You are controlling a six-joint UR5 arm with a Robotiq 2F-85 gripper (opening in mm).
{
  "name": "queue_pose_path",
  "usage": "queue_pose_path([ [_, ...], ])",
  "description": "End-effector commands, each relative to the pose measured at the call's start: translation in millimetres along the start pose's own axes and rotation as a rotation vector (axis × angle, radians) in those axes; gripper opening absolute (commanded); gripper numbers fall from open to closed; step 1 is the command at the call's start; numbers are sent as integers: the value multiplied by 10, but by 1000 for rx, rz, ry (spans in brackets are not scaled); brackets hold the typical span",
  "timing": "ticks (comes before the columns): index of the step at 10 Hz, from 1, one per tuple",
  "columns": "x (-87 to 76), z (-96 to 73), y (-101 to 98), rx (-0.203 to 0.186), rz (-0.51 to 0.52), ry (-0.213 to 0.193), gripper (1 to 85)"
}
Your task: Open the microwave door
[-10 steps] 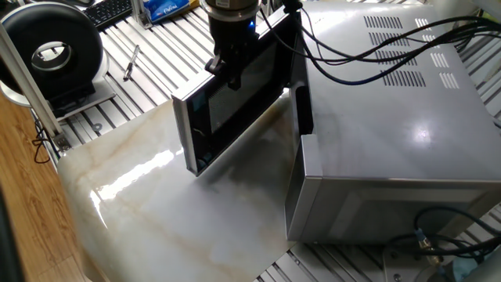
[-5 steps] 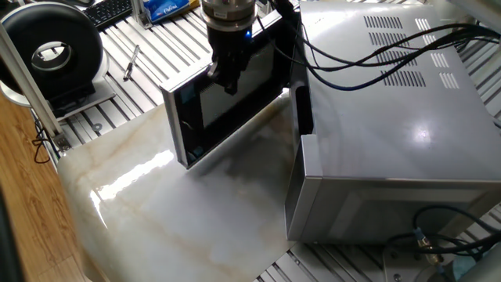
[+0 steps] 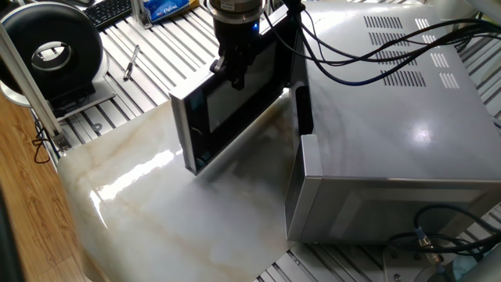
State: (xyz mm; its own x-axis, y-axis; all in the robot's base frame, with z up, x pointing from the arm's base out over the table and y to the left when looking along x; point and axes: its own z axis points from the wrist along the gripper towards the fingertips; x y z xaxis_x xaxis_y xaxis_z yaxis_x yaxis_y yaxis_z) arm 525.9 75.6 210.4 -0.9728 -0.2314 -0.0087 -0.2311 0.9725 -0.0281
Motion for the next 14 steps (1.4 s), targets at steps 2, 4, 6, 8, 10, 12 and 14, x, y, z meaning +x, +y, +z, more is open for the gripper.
queue_pose_path([
  [2,-80,9,56,-24,7,-26,10],
  [4,-256,-1,22,-11,2,-94,10],
  [6,-402,-18,-29,10,-15,-150,10],
  [8,-336,-10,-66,25,-24,-124,10],
  [10,-118,-368,-128,23,-19,-55,10],
  [12,26,-641,-203,37,-18,-33,10],
  [14,66,-854,-358,37,-31,-14,10],
])
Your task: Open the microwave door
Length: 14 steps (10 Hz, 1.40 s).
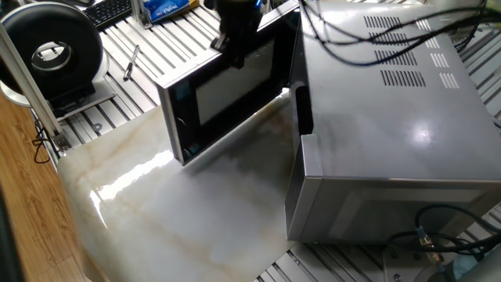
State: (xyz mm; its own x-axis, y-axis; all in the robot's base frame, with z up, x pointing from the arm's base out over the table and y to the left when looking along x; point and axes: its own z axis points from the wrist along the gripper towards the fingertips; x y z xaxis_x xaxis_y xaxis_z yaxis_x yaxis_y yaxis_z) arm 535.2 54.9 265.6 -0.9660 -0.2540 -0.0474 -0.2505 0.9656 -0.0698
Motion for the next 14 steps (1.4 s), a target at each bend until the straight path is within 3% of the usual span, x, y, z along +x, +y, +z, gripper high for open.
queue_pose_path([
  [1,109,-418,-244,19,-11,32,10],
  [3,53,-534,-298,16,44,26,10],
  [4,-30,-553,-257,-20,91,0,10],
  [5,-169,-601,-170,-92,178,-42,10],
  [7,-212,-690,-314,-123,300,-50,10],
  [9,-360,-702,-457,-108,314,-99,10],
  [11,-368,-628,-534,-91,376,-81,10],
  [12,-399,-600,-496,-114,393,-78,10],
  [14,-364,-572,-605,-71,394,-68,10],
])
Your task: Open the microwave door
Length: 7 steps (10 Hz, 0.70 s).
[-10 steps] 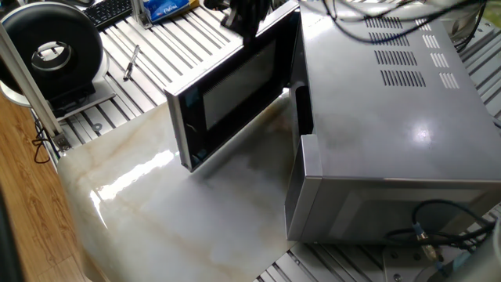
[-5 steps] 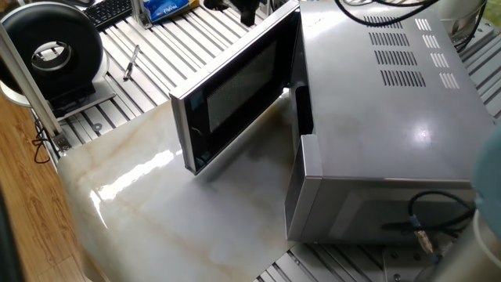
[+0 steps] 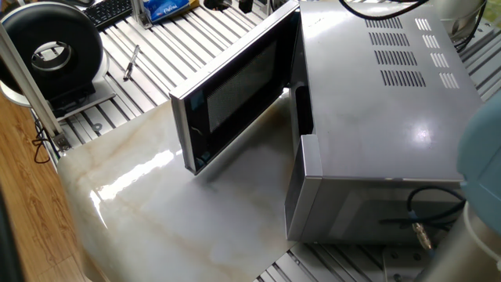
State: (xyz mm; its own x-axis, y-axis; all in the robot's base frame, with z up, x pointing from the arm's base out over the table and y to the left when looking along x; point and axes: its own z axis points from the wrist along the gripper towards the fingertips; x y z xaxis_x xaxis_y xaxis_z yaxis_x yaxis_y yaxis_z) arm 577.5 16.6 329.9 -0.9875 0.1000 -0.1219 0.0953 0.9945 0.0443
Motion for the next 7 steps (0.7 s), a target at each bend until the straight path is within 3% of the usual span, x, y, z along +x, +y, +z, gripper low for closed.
queue_pose_path([
  [1,38,40,-121,27,53,35,10],
  [3,101,93,-141,24,57,53,10],
  [7,102,172,-164,49,44,41,10],
])
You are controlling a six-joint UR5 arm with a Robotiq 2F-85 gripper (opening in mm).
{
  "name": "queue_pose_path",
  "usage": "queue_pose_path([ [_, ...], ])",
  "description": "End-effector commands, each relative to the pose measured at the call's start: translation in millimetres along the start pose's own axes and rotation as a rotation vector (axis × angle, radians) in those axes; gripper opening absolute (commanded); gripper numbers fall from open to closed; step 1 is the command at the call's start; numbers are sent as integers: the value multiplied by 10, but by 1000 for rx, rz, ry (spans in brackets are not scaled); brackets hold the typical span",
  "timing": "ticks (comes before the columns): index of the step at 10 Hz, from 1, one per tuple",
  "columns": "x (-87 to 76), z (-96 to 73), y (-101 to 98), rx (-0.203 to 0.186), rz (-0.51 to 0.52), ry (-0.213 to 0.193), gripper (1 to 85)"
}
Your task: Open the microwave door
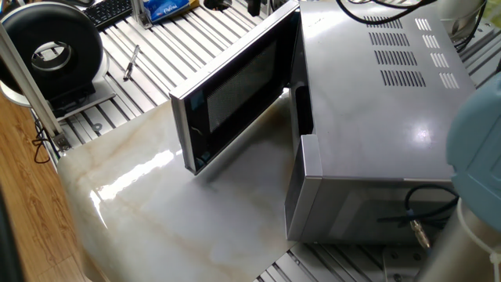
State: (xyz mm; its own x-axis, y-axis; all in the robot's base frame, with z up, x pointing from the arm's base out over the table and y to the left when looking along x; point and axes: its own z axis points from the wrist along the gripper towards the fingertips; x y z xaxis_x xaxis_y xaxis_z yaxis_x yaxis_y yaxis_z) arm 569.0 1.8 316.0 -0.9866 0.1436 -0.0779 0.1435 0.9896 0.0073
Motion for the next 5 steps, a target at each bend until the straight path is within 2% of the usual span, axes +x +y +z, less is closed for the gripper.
queue_pose_path([
  [1,11,54,3,5,-1,-6,10],
  [5,13,68,-4,11,-10,-7,10],
])
